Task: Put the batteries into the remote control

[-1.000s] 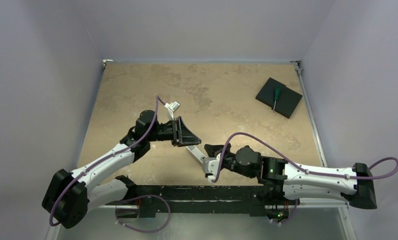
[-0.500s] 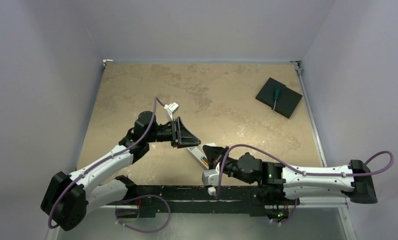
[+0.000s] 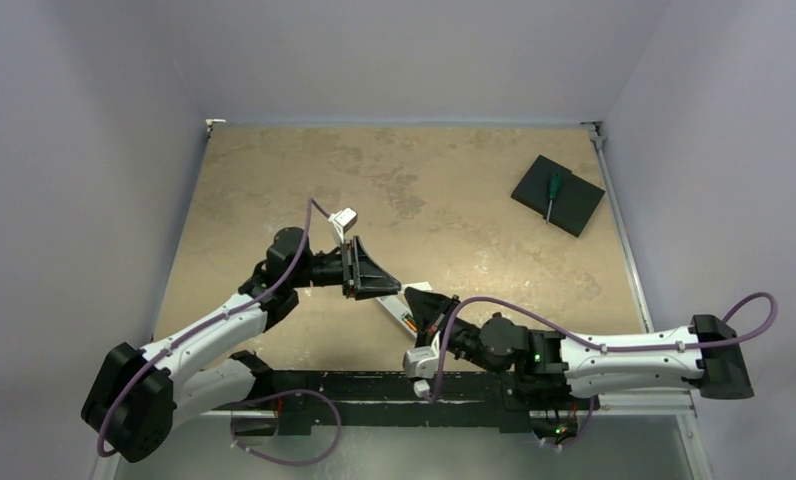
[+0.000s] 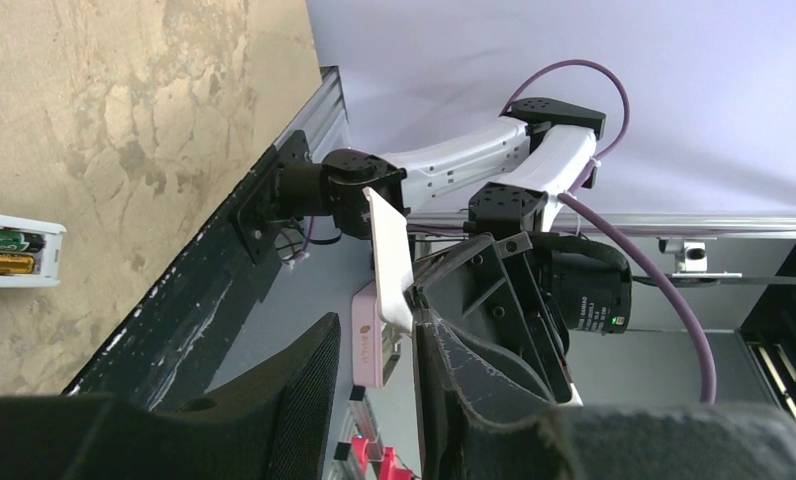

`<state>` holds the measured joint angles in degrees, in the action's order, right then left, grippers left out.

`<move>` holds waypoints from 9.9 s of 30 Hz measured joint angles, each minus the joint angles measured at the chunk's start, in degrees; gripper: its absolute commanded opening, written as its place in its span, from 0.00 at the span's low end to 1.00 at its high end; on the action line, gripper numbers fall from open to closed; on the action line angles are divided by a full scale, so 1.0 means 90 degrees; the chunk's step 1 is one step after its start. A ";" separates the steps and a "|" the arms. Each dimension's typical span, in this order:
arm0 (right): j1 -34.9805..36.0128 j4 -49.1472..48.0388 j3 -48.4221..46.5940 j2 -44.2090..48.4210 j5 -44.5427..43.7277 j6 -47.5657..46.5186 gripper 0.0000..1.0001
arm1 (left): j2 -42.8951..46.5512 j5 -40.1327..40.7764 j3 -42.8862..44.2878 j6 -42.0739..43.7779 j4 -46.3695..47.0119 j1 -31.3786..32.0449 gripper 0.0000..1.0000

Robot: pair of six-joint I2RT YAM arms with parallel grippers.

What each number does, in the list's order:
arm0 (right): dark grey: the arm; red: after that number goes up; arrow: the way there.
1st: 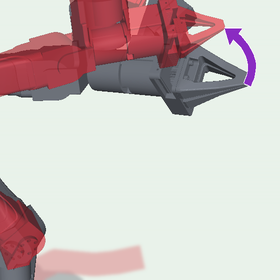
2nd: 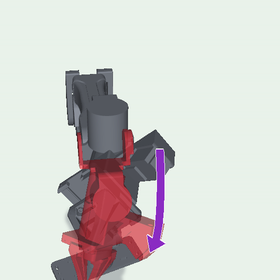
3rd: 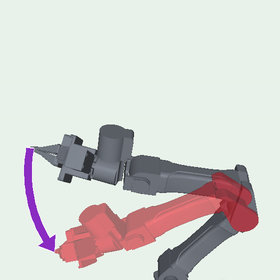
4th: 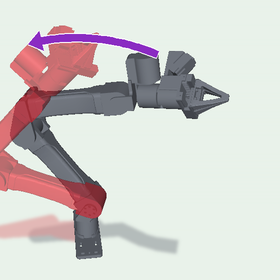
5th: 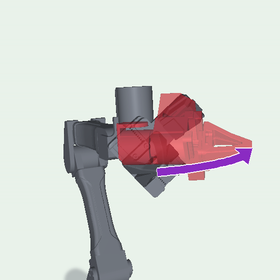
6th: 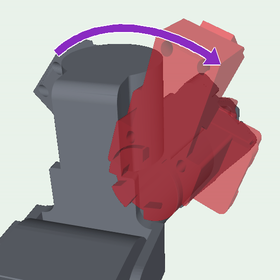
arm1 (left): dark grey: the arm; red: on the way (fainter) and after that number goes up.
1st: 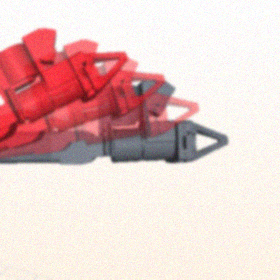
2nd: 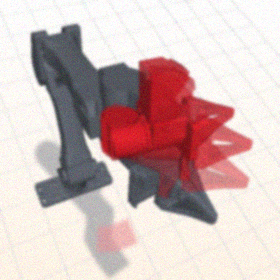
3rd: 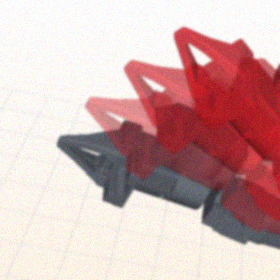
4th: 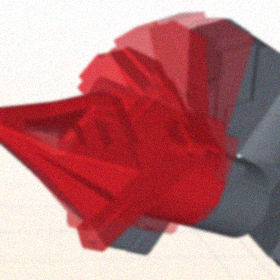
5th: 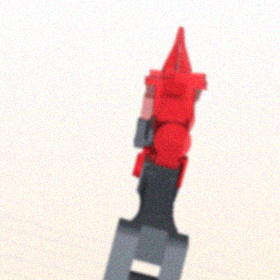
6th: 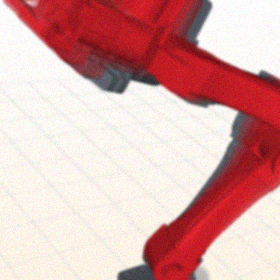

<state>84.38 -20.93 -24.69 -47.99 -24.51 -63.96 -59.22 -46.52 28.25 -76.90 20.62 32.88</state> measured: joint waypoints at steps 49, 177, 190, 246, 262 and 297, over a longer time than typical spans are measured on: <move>0.0163 0.1695 -0.1183 -0.0291 -0.0129 0.2688 0.43 | -0.0126 -0.0087 -0.0204 0.0301 0.0325 -0.0027 0.00; -0.0969 0.5248 -0.2817 -0.2348 0.0950 0.9010 0.15 | 0.0767 0.2905 0.1445 0.4828 -0.4830 -0.0027 0.37; -0.1229 0.5173 -0.2222 -0.1899 0.0792 0.9996 0.16 | 0.0148 0.2380 0.0510 0.4104 -0.3813 -0.0027 0.46; -0.1758 0.4116 -0.1056 -0.1970 0.0801 1.1047 0.15 | -0.3594 0.2106 0.0328 0.2994 -0.0160 0.0335 0.44; -0.1649 0.4114 -0.1513 -0.2618 0.0610 1.1417 0.16 | -0.1914 0.3368 0.0787 0.3407 -0.2317 0.0410 0.43; -0.0738 0.4906 -0.2305 -0.3854 -0.0840 1.2985 0.20 | -0.0287 0.3925 0.2006 0.4983 -0.5020 0.0396 0.43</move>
<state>77.73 23.22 -45.43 -82.67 -32.08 52.90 -61.80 -11.20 46.30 -32.05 -24.56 36.45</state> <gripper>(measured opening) 0.323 0.434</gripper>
